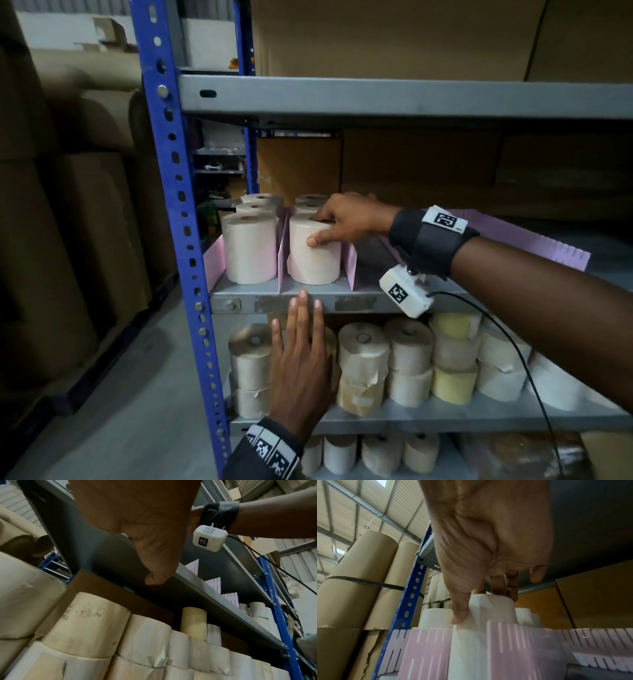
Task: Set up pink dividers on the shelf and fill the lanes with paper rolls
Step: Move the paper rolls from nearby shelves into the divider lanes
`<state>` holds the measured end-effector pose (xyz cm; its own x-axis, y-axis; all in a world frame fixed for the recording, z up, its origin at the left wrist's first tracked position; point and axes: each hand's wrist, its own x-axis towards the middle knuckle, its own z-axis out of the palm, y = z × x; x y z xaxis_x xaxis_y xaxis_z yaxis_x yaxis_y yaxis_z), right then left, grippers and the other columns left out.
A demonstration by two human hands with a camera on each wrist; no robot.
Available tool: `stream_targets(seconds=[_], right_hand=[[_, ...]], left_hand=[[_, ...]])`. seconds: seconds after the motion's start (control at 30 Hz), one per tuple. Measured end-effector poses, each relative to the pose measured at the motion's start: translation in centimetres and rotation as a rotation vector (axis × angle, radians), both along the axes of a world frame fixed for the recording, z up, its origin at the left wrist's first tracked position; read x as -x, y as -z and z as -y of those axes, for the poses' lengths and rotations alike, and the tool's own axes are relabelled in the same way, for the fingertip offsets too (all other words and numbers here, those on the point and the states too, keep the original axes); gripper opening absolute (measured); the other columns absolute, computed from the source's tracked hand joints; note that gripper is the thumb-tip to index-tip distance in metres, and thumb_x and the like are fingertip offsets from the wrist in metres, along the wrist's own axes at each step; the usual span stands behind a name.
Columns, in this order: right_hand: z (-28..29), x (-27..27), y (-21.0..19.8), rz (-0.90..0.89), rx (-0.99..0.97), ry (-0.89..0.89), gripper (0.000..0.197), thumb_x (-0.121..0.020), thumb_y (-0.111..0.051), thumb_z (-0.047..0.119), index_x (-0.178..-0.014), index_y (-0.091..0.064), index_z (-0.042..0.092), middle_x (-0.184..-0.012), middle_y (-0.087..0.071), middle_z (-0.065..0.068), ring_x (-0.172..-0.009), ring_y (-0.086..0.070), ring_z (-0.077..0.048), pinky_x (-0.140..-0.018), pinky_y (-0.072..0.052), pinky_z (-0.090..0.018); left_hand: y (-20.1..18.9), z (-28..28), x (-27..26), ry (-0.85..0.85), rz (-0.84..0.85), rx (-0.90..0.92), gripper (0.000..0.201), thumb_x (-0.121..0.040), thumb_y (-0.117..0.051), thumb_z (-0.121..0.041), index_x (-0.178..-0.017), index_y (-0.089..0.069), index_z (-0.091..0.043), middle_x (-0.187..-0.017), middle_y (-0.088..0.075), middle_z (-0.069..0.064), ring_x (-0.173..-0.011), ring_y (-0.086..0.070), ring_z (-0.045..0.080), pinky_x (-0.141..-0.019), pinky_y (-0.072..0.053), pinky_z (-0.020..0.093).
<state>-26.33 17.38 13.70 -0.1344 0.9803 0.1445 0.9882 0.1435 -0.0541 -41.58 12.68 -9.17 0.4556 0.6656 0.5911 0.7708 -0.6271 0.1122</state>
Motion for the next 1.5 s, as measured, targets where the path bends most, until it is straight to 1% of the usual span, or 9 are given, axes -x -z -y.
stream_targets(seconds=[0.1,0.33,0.57,0.63,0.77,0.87,1.13,1.37,1.5], right_hand=[[-0.6,0.0,-0.1,-0.049,0.046,-0.019,0.045,-0.087,-0.066,0.049,-0.116,-0.069,0.016,-0.109,-0.071,0.0,-0.098,-0.064,-0.019,-0.089,-0.053,-0.045],[-1.4,-0.9,0.4,-0.127,0.045,-0.051,0.043,-0.089,-0.065,0.045,-0.12,-0.067,0.015,-0.112,-0.068,0.001,-0.096,-0.061,-0.016,-0.082,-0.049,-0.031],[-1.9,-1.0,0.4,-0.159,0.077,-0.02,0.042,-0.088,-0.066,0.044,-0.12,-0.066,0.018,-0.115,-0.068,0.002,-0.101,-0.062,-0.015,-0.089,-0.051,-0.035],[-1.7,-1.1,0.5,-0.173,0.077,-0.005,0.042,-0.087,-0.066,0.045,-0.12,-0.065,0.019,-0.116,-0.068,0.002,-0.101,-0.062,-0.015,-0.09,-0.051,-0.035],[-0.7,-0.4,0.7,-0.115,0.07,0.024,0.038,-0.092,-0.059,0.047,-0.12,-0.063,0.021,-0.12,-0.065,0.0,-0.109,-0.06,-0.021,-0.093,-0.046,-0.04],[1.7,-0.2,0.2,0.007,-0.045,0.047,0.038,-0.095,-0.049,0.05,-0.125,-0.061,0.028,-0.129,-0.06,0.0,-0.126,-0.046,-0.026,-0.106,-0.028,-0.059],[13.6,-1.4,3.9,-0.035,-0.288,0.0,0.044,-0.091,-0.052,0.056,-0.129,-0.057,0.035,-0.134,-0.058,0.012,-0.128,-0.04,-0.016,-0.096,-0.032,-0.046],[26.0,-4.1,9.6,-0.17,-0.392,0.094,0.039,-0.088,-0.058,0.055,-0.123,-0.062,0.037,-0.121,-0.063,0.019,-0.116,-0.05,-0.005,-0.096,-0.04,-0.036],[32.8,-6.0,12.6,-0.251,-0.458,0.171,0.031,-0.087,-0.067,0.045,-0.116,-0.068,0.034,-0.11,-0.064,0.025,-0.103,-0.056,0.0,-0.083,-0.043,-0.017]], left_hand=[[0.0,0.0,0.0,-0.002,-0.001,0.01,0.103,-0.067,-0.088,-0.034,-0.153,-0.045,0.002,-0.162,-0.034,0.027,-0.149,-0.036,0.042,-0.107,-0.046,0.066],[-0.1,0.0,0.4,0.013,-0.006,-0.002,0.099,-0.07,-0.088,-0.034,-0.152,-0.047,0.001,-0.162,-0.035,0.025,-0.148,-0.039,0.042,-0.106,-0.046,0.067],[0.1,-0.1,0.7,0.013,-0.037,0.023,0.1,-0.073,-0.084,-0.037,-0.156,-0.042,-0.001,-0.166,-0.03,0.024,-0.151,-0.032,0.04,-0.111,-0.043,0.065],[0.1,-0.1,0.6,0.013,-0.048,0.05,0.103,-0.078,-0.077,-0.04,-0.161,-0.03,-0.003,-0.17,-0.015,0.022,-0.156,-0.018,0.038,-0.117,-0.036,0.064],[0.0,-0.3,0.5,-0.01,-0.176,0.178,0.108,-0.093,-0.053,-0.046,-0.161,0.024,-0.015,-0.159,0.048,0.011,-0.151,0.035,0.029,-0.129,-0.005,0.056],[-0.9,-0.4,1.7,0.021,-0.214,0.199,0.105,-0.094,-0.051,-0.049,-0.162,0.023,-0.02,-0.153,0.054,0.005,-0.155,0.031,0.026,-0.13,-0.001,0.052],[-4.4,2.8,4.8,0.158,-0.124,0.255,0.092,-0.1,-0.056,-0.049,-0.167,0.002,-0.022,-0.175,0.011,0.003,-0.162,0.003,0.021,-0.131,-0.01,0.041],[-5.1,11.8,5.1,0.33,0.071,0.236,0.077,-0.099,-0.06,-0.045,-0.164,-0.021,-0.031,-0.173,-0.016,-0.007,-0.157,-0.023,0.012,-0.119,-0.032,0.026],[-4.4,16.4,5.0,0.434,0.19,0.238,0.067,-0.095,-0.07,-0.036,-0.156,-0.044,-0.027,-0.16,-0.045,-0.005,-0.143,-0.049,0.015,-0.109,-0.04,0.024]])
